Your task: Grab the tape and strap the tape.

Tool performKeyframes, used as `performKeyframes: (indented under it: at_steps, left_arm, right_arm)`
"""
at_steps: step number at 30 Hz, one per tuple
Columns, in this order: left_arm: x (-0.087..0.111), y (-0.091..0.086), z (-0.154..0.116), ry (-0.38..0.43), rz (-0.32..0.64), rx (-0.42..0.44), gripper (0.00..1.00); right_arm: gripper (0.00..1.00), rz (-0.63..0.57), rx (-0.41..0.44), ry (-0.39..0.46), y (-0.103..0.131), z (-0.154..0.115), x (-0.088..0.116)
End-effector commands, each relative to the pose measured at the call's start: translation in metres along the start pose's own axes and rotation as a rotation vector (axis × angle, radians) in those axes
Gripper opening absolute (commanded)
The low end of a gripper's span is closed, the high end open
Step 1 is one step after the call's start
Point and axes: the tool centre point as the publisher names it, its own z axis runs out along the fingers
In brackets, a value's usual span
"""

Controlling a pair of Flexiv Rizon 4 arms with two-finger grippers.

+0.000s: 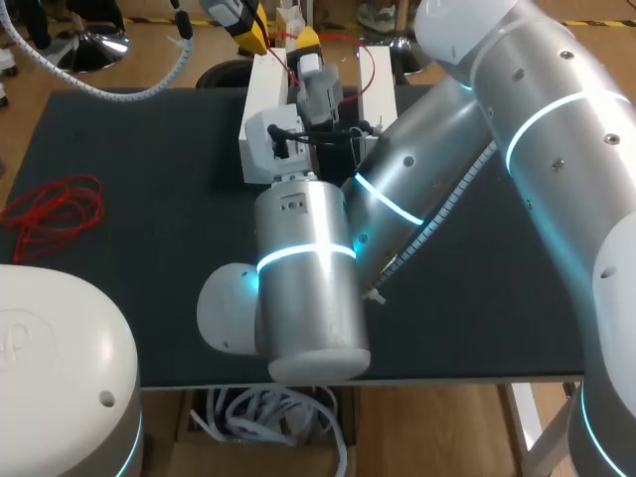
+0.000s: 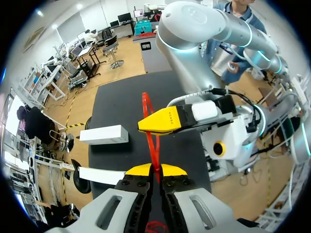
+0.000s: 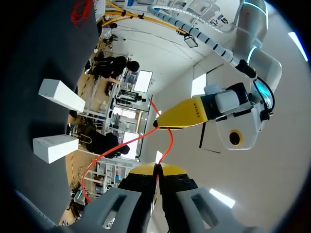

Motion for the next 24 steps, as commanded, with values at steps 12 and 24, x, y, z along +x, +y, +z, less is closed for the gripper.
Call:
performKeyframes:
  at_steps: [12, 24]
  left_arm:
    - [0.000, -0.001, -0.001, 0.000, -0.001, -0.003, 0.00]
    - [0.000, -0.001, -0.001, 0.000, -0.001, -0.003, 0.00]
  right_arm:
    - [0.00, -0.112, 0.048, 0.026, -0.002, -0.032, -0.011]
    - [0.00, -0.102, 0.022, -0.003, 0.009, -0.028, -0.019]
